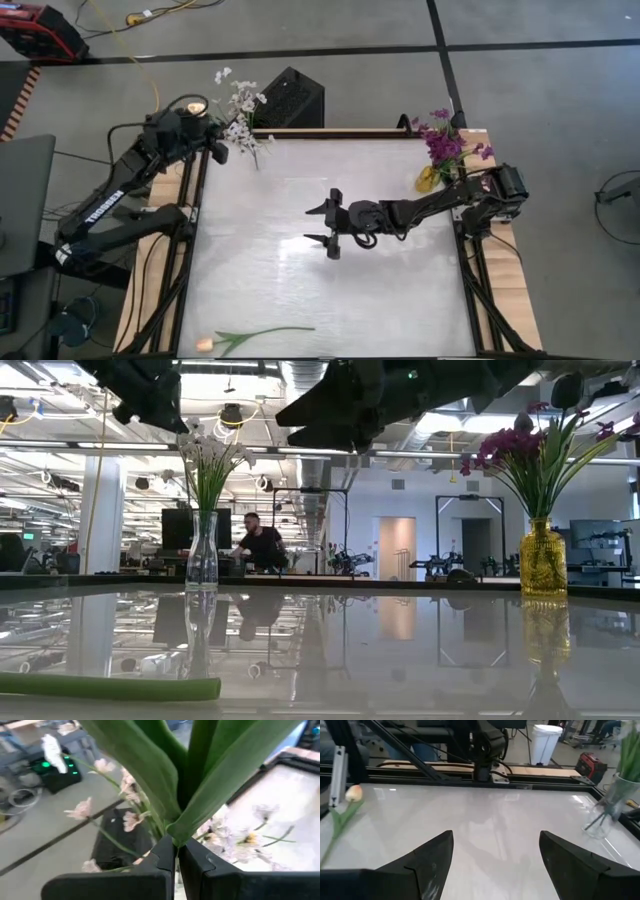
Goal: Sort flowers into vase by color
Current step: Put the top white tulip into the transparent vase
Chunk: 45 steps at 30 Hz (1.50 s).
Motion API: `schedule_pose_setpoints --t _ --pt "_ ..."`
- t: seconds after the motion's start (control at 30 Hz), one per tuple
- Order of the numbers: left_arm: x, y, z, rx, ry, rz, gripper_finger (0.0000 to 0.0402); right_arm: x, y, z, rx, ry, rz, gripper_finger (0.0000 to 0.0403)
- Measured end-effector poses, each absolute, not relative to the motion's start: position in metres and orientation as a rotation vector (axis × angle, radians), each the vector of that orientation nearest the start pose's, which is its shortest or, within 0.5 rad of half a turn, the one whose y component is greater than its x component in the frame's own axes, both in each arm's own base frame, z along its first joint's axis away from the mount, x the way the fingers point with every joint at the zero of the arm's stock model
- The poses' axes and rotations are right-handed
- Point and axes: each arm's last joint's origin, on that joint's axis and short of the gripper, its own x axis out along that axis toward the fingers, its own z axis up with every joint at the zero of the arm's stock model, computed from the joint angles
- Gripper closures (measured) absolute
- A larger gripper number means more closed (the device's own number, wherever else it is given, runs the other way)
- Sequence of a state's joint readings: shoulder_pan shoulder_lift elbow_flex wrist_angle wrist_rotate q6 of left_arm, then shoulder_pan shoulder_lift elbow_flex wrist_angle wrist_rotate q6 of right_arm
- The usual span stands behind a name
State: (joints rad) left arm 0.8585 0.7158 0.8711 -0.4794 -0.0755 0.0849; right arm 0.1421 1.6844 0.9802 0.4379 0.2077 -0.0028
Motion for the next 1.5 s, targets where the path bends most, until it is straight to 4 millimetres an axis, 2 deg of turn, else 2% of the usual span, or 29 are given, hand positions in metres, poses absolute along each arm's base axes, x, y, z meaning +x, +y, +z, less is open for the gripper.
schedule_pose_setpoints --t 0.27,0.73,1.1,1.5 --pt "0.088 0.119 0.351 -0.035 0.334 0.938 0.0401 0.366 0.036 0.226 -0.054 0.283 -0.091 0.0083" --pt "0.102 0.138 0.344 -0.049 0.359 0.888 0.0401 0.366 0.032 0.226 -0.059 0.284 -0.075 0.0083" --pt "0.092 0.125 0.375 -0.03 0.348 0.889 0.0401 0.366 0.032 0.225 -0.065 0.291 -0.074 0.0083" --pt "0.096 0.127 0.37 -0.075 0.39 0.83 0.0401 0.367 0.027 0.225 -0.066 0.292 -0.087 0.0083"
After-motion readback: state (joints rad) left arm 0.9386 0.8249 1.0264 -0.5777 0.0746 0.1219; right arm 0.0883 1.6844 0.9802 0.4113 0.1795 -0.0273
